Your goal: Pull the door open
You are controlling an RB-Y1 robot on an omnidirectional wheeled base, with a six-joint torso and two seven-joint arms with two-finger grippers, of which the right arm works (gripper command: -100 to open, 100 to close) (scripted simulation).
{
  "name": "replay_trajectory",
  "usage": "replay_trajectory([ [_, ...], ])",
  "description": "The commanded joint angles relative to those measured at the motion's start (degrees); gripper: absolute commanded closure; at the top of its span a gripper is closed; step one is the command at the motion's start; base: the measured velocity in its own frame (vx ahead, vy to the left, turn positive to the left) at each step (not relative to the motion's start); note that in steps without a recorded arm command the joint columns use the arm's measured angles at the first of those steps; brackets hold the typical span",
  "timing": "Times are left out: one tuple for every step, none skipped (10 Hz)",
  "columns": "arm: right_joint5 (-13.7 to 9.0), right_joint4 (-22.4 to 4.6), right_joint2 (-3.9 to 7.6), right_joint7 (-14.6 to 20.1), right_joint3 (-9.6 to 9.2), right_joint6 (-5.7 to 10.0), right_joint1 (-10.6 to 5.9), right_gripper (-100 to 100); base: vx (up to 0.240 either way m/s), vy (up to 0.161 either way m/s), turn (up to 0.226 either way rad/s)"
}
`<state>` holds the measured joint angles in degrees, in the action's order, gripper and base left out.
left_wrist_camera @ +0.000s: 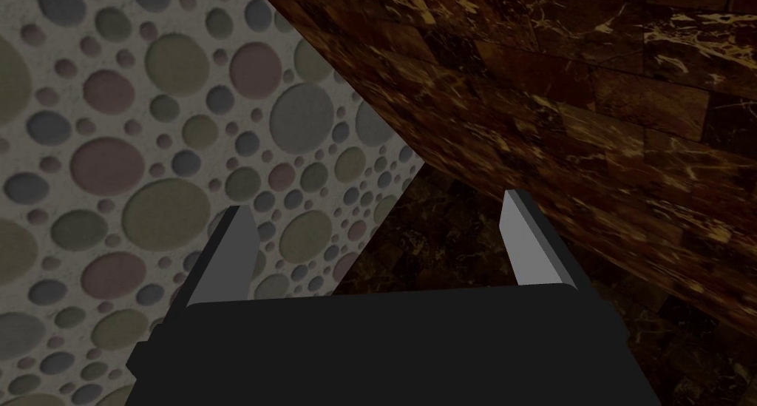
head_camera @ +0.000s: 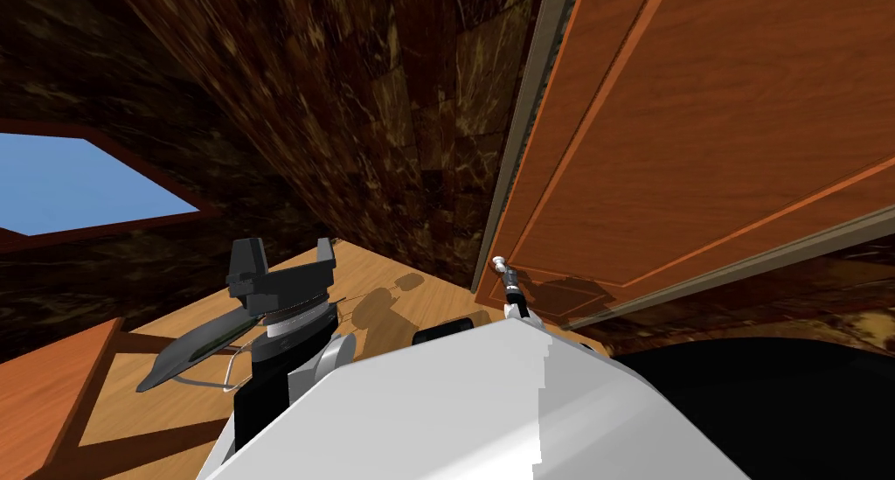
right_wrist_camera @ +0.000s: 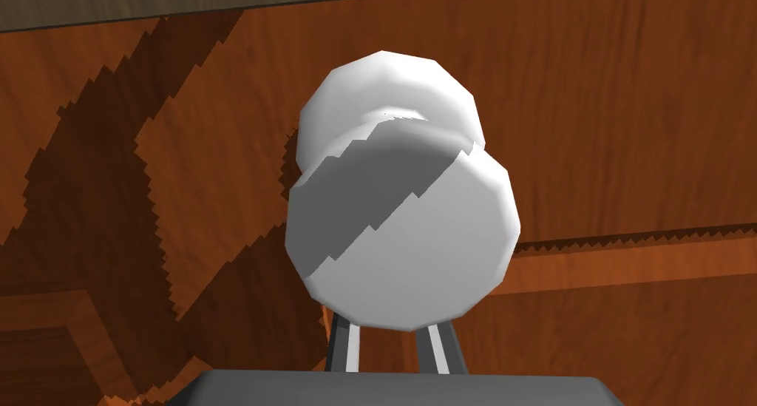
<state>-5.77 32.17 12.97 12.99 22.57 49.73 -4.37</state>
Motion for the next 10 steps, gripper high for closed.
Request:
replay_trajectory([
  [-0.1, -0.1, -0.20, 1.7, -0.62, 0.46, -0.77, 100, -0.027, -0.012, 0.033],
  [-0.9, -0.2, -0.10, 3.9, -0.79, 0.44, -0.78, 100, -0.028, -0.006, 0.079],
  [-1.7, -0.3, 0.01, 5.4, -0.96, 0.43, -0.79, 100, -0.041, -0.010, 0.074],
  [-1.7, -0.3, 0.01, 6.4, -0.96, 0.43, -0.79, 100, -0.030, -0.006, 0.036],
  [-2.4, -0.4, 0.12, 8.4, -1.13, 0.42, -0.80, 100, -0.038, -0.004, 0.071],
  [-2.4, -0.4, 0.12, 8.8, -1.13, 0.42, -0.80, 100, -0.031, -0.004, 0.034],
  [-3.2, -1.7, 0.12, 10.2, -0.82, 0.30, -0.68, -100, -0.046, -0.023, 0.014],
  [-3.5, -1.7, -0.06, 11.3, -0.87, 0.31, -0.84, -100, -0.063, -0.014, 0.023],
  [-4.0, -1.7, -0.30, 12.7, -0.95, 0.32, -1.05, -100, -0.068, -0.014, 0.008],
  [-4.5, -1.8, -0.56, 14.1, -1.03, 0.33, -1.27, -100, -0.084, -0.012, 0.063],
])
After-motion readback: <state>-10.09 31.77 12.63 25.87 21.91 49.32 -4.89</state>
